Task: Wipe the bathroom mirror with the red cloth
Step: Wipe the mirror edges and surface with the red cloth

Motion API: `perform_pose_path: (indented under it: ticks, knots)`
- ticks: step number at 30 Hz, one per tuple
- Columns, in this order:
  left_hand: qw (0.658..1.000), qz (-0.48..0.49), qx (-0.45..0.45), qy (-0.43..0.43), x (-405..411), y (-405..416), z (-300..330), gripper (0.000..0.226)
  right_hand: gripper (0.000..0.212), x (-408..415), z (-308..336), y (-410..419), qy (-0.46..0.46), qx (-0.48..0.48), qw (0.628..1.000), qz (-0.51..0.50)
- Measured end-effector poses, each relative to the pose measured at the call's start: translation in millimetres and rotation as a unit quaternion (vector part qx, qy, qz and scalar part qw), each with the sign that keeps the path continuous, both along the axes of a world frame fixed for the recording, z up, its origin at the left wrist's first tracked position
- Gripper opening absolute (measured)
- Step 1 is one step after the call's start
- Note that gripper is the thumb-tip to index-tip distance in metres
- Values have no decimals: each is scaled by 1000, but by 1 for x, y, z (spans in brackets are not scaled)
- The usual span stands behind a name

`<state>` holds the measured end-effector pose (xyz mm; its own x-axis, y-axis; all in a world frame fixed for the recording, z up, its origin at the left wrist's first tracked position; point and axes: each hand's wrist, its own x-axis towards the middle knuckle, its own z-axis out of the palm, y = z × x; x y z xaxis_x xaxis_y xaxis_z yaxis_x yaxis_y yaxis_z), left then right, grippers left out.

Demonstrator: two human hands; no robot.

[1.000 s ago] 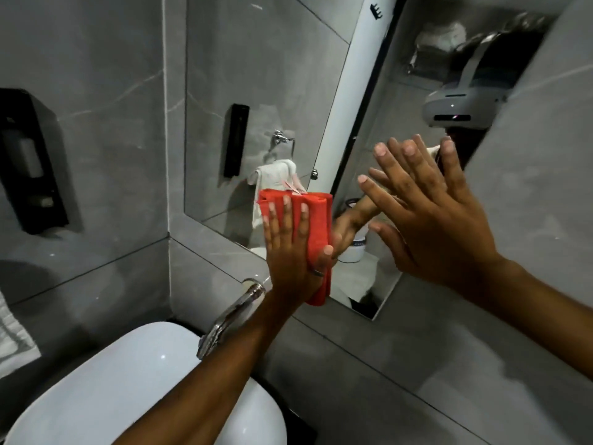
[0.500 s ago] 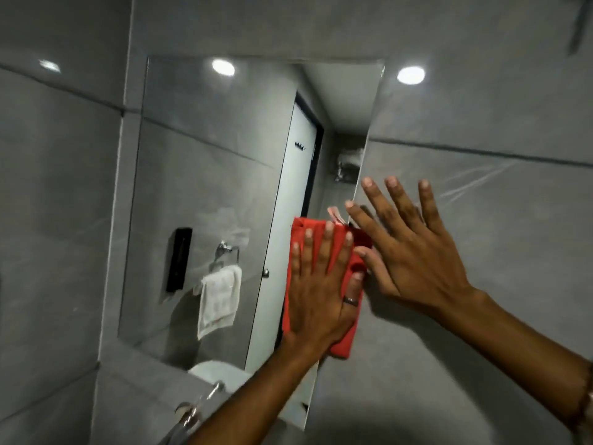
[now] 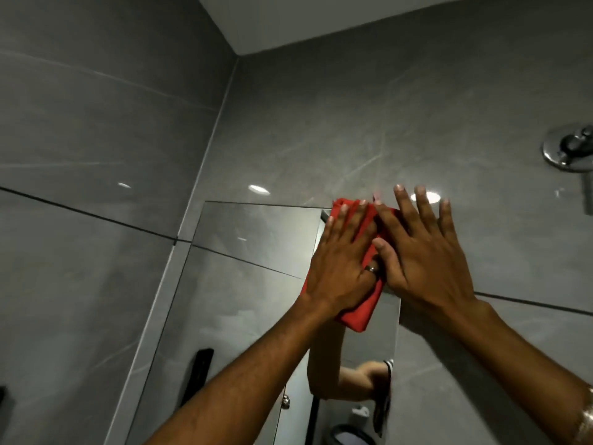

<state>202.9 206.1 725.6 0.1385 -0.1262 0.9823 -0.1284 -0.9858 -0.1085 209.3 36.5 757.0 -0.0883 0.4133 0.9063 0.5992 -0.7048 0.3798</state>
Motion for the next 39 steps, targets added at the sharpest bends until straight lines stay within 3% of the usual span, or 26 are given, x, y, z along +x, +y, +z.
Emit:
perform_pose_path:
  ticks: [8,13,19,25,31,39]
  knots:
    - [992,51,-116,-22,-25,152,16,63,69,8,2,102,-83,-74,993,-25]
    - [961,16,-274,-45,-45,246,14,65,71,12,13,154,-113,-78,990,-25]
    - [931,15,-362,-43,-42,234,12,85,70,18,-4,137,-124,-58,991,-3]
    - [964,41,-260,-34,-26,145,-7,90,72,9,-30,89,-69,-83,993,-43]
    - [983,42,-176,-19,-7,39,-9,91,72,-8,-41,16,17,10,999,-29]
    - [997,18,-79,19,2,-54,-3,98,68,-10,-82,-55,59,51,997,-19]
